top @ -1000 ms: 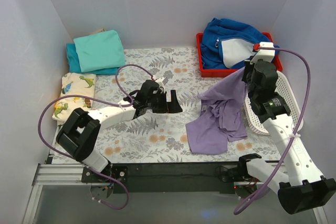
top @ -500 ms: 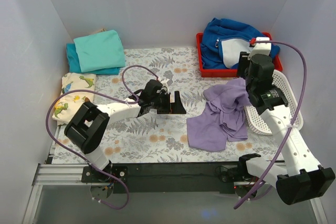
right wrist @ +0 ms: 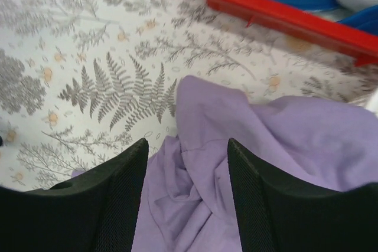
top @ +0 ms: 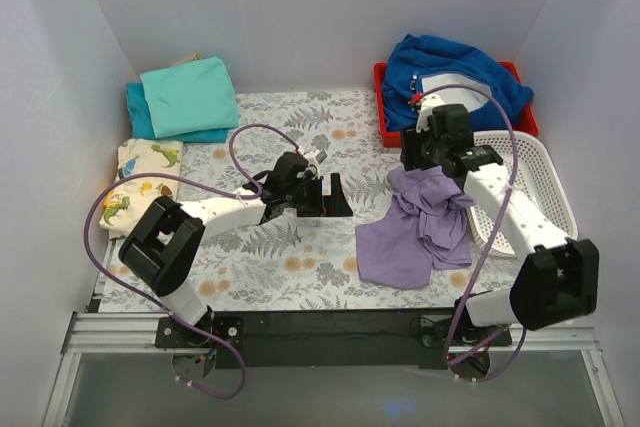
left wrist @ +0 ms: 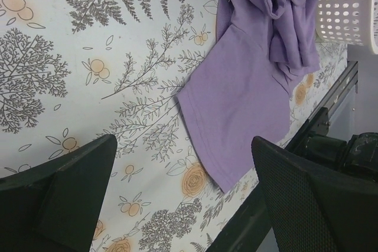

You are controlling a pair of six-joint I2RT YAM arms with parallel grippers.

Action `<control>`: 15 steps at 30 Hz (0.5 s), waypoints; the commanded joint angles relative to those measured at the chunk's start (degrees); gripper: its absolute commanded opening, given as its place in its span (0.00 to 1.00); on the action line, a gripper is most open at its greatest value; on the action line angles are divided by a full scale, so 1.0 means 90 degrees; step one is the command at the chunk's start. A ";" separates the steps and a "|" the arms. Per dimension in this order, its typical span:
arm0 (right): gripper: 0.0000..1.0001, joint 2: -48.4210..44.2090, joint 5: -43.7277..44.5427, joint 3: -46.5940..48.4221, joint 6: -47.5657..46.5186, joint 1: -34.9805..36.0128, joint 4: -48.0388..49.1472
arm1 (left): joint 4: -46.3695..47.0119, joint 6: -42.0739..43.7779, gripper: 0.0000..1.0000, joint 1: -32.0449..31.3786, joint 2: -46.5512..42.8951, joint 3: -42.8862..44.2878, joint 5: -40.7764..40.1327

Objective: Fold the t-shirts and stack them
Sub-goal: Flatten the tshirt out

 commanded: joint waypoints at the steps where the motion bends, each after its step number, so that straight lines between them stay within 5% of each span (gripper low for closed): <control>1: 0.63 0.0514 -0.0346 0.0046 -0.0479 0.0238 -0.0157 | -0.0023 0.0046 0.97 -0.0012 -0.0446 -0.0085 -0.0298; 5: 0.64 0.1092 -0.0101 0.0222 -0.0821 0.0550 -0.0226 | -0.0003 0.0017 0.97 -0.0012 -0.0603 -0.0202 -0.0523; 15: 0.65 0.2489 0.2902 0.0534 -0.1574 0.1575 -0.0128 | -0.0023 0.0124 0.97 -0.0012 -0.0808 -0.0398 -0.0806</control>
